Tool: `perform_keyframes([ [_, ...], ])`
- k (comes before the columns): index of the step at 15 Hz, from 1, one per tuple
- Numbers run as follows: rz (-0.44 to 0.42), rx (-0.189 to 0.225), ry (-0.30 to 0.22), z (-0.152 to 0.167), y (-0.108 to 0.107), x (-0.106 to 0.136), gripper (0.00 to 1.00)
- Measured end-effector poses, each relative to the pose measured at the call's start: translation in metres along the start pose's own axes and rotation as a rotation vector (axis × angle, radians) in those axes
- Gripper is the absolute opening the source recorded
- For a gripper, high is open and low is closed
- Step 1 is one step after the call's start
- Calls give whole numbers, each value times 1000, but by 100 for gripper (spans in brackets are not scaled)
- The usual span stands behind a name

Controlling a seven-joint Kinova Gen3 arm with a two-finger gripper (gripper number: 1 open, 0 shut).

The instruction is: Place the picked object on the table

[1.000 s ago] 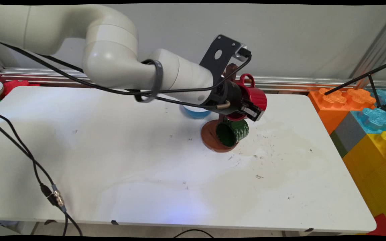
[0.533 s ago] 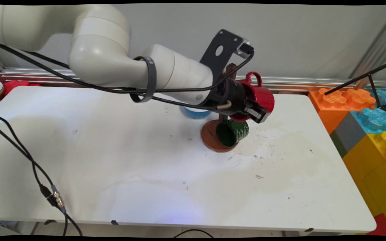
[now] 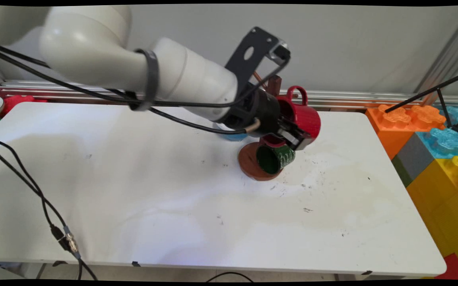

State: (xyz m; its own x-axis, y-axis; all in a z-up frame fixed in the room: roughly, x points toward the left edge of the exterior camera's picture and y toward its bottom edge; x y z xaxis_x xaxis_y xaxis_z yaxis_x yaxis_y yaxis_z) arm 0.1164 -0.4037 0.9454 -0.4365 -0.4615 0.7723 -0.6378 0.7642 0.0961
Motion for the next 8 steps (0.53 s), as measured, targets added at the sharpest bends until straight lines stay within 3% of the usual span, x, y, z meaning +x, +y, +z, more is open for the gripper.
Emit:
perform_keyframes([
  [4, 77, -31, -57, -29, -10, 0, 0],
  [8, 197, -63, -164, -60, -20, -9, 0],
])
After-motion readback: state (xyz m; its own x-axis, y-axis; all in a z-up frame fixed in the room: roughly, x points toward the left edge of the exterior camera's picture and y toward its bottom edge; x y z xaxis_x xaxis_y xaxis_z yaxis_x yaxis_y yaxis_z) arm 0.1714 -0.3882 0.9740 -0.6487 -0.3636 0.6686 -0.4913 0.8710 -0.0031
